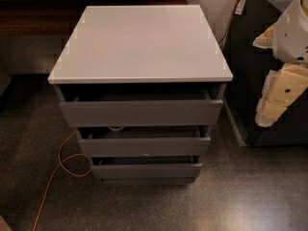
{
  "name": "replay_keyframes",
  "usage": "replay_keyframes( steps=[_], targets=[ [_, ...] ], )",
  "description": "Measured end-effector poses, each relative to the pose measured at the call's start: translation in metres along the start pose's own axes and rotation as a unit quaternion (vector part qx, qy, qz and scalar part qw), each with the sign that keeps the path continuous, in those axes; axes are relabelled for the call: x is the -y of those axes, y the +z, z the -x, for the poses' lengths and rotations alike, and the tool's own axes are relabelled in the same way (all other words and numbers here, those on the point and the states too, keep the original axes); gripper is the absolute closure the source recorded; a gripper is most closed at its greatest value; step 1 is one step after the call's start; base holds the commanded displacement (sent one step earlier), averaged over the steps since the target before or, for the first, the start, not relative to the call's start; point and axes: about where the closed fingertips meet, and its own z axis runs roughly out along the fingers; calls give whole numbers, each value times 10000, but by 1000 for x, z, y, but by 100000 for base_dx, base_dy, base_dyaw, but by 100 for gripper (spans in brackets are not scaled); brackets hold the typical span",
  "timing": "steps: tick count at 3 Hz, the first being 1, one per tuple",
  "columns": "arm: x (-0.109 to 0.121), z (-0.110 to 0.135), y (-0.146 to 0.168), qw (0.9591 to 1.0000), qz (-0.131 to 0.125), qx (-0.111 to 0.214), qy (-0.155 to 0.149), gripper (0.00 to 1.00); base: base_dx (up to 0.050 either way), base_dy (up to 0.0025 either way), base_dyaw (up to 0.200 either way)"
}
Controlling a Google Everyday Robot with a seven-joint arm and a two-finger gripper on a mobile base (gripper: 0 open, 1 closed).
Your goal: Pick coke can from middle drawer and place on counter
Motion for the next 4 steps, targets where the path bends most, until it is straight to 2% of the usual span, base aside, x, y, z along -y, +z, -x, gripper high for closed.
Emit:
replay_keyframes(
  steps=[2,4],
  targets=[
    [-4,1,21,9999,-4,69,-127,0,0,0,0],
    [-22,3,100,9974,198,528,-446,0,0,0,0]
  ],
)
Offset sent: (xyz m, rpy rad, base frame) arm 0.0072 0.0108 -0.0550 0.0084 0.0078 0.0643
